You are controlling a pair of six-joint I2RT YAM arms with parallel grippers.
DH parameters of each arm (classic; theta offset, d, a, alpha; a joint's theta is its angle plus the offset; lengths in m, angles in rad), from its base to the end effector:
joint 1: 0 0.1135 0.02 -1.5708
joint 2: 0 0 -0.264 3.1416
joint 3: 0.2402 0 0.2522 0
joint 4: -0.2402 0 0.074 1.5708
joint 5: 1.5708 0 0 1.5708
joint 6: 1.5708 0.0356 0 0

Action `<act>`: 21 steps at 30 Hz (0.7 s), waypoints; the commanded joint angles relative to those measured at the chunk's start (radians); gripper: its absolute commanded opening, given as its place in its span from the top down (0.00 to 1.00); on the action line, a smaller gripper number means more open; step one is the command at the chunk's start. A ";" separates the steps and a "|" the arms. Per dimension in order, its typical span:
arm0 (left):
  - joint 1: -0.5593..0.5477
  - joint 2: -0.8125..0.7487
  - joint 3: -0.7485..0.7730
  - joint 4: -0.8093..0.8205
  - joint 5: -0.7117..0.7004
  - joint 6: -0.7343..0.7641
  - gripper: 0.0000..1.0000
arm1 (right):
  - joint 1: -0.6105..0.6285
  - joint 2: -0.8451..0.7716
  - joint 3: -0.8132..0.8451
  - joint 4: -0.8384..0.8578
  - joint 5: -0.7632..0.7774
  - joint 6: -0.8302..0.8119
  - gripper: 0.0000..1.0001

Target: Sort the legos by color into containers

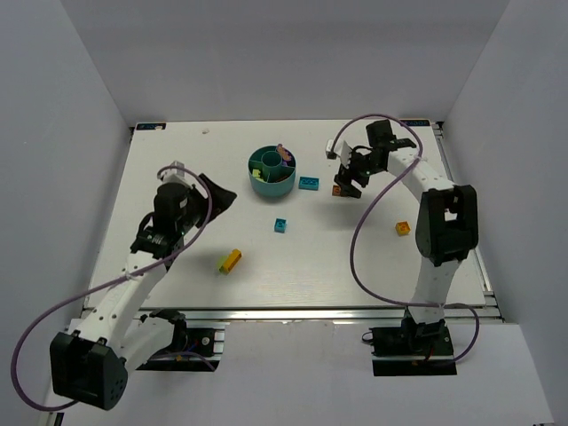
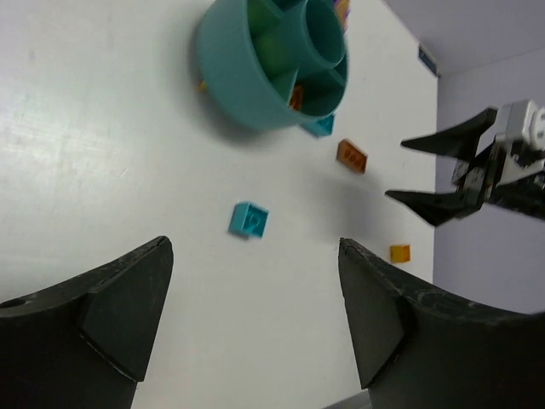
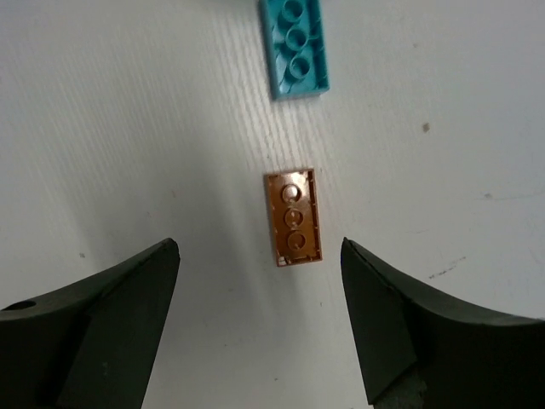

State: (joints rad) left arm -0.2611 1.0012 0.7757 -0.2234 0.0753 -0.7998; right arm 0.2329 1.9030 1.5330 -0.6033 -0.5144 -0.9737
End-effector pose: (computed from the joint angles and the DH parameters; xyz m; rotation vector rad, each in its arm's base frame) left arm 0.2200 -0.0616 0.2920 -0.5107 2.0368 -0.7355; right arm 0.4000 0.1129 0.2436 -1.5156 1.8585 0.3196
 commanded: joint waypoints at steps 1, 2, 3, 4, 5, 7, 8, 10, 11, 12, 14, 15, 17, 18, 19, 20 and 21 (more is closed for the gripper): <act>0.002 -0.097 -0.108 0.048 0.008 -0.047 0.12 | -0.029 0.068 0.105 -0.188 -0.042 -0.255 0.18; 0.002 -0.152 -0.131 0.053 -0.003 -0.059 0.12 | -0.032 0.108 0.124 -0.194 -0.042 -0.270 0.18; 0.002 -0.180 -0.172 0.061 -0.012 -0.085 0.12 | -0.035 0.128 0.140 -0.203 -0.045 -0.289 0.12; 0.002 -0.205 -0.193 0.067 -0.019 -0.094 0.12 | -0.040 0.146 0.156 -0.211 -0.047 -0.289 0.11; 0.002 -0.225 -0.210 0.073 -0.026 -0.101 0.12 | -0.040 0.183 0.183 -0.214 -0.041 -0.290 0.11; 0.002 -0.265 -0.234 0.065 -0.037 -0.110 0.11 | -0.041 0.212 0.202 -0.214 -0.035 -0.293 0.11; 0.002 -0.271 -0.237 0.058 -0.042 -0.105 0.11 | -0.041 0.235 0.211 -0.210 -0.029 -0.290 0.11; 0.002 -0.271 -0.231 0.026 -0.048 -0.096 0.11 | -0.040 0.254 0.223 -0.197 -0.023 -0.281 0.11; 0.002 -0.269 -0.231 0.016 -0.048 -0.095 0.11 | -0.040 0.274 0.233 -0.194 -0.019 -0.275 0.11; 0.002 -0.266 -0.231 0.010 -0.048 -0.095 0.11 | -0.041 0.283 0.249 -0.193 -0.019 -0.270 0.11; 0.002 -0.268 -0.243 0.016 -0.046 -0.101 0.11 | -0.041 0.306 0.260 -0.190 -0.016 -0.260 0.12; 0.002 -0.269 -0.248 0.030 -0.042 -0.107 0.11 | -0.040 0.312 0.271 -0.187 -0.015 -0.258 0.12; 0.002 -0.273 -0.257 0.044 -0.039 -0.111 0.10 | -0.041 0.332 0.282 -0.174 -0.009 -0.249 0.12; 0.000 -0.271 -0.256 0.058 -0.029 -0.111 0.10 | -0.041 0.338 0.291 -0.165 -0.009 -0.246 0.13; 0.002 -0.268 -0.257 0.065 -0.022 -0.108 0.10 | -0.041 0.344 0.299 -0.164 -0.007 -0.246 0.13; 0.002 -0.263 -0.253 0.073 -0.013 -0.107 0.10 | -0.041 0.359 0.308 -0.165 -0.006 -0.244 0.13; 0.002 -0.260 -0.251 0.085 0.004 -0.105 0.10 | -0.041 0.366 0.317 -0.174 -0.004 -0.246 0.15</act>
State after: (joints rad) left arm -0.2611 0.7422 0.5282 -0.1925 0.0490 -0.9035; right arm 0.1921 2.2475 1.7939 -0.7677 -0.5186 -1.2186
